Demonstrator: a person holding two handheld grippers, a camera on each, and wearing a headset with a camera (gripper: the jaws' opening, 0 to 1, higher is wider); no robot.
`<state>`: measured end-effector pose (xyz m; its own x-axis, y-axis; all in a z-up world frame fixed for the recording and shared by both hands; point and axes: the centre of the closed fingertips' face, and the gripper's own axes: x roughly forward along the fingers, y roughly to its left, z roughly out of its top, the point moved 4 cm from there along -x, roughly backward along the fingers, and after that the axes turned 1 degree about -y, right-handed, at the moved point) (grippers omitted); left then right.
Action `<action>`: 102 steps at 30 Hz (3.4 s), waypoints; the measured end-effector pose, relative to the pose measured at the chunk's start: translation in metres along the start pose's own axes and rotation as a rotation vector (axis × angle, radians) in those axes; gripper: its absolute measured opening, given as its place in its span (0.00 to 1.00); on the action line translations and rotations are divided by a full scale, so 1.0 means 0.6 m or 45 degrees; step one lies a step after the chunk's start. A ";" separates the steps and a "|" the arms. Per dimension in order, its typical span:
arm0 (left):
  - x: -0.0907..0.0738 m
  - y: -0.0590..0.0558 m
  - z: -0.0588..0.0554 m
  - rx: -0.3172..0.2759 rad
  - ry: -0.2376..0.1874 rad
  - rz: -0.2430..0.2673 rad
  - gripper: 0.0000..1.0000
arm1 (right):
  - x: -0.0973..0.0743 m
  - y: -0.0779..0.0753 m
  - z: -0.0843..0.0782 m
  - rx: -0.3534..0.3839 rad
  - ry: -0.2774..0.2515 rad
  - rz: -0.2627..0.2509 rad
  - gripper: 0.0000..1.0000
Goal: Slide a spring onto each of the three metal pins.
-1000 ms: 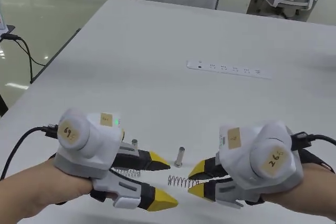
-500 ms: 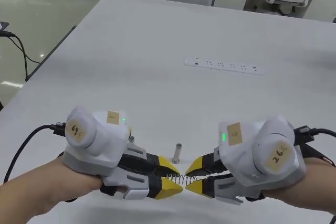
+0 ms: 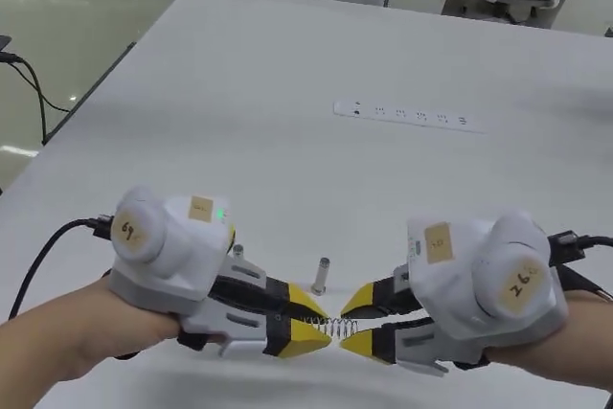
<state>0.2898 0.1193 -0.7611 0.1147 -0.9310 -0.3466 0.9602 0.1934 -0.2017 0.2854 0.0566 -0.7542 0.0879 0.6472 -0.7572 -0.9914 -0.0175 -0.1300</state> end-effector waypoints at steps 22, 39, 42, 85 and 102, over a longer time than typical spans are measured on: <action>0.003 -0.008 -0.003 -0.001 0.032 -0.041 0.03 | -0.003 0.011 -0.001 -0.079 -0.003 0.034 0.07; 0.002 -0.013 -0.006 0.036 0.042 -0.029 0.03 | -0.025 0.006 0.056 -0.023 -0.180 0.085 0.07; 0.006 -0.015 -0.006 0.049 0.047 -0.023 0.03 | -0.024 0.007 0.060 -0.015 -0.192 0.088 0.07; -0.012 0.000 -0.009 0.026 0.059 0.086 0.15 | -0.011 0.001 0.080 0.007 -0.238 0.002 0.07; -0.071 0.014 -0.025 -0.047 0.052 0.199 0.28 | -0.012 -0.011 0.063 0.017 -0.206 -0.031 0.07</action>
<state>0.2895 0.1654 -0.7617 0.2511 -0.8755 -0.4129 0.9214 0.3469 -0.1753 0.2874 0.0808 -0.7237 0.0963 0.7614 -0.6411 -0.9904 0.0093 -0.1378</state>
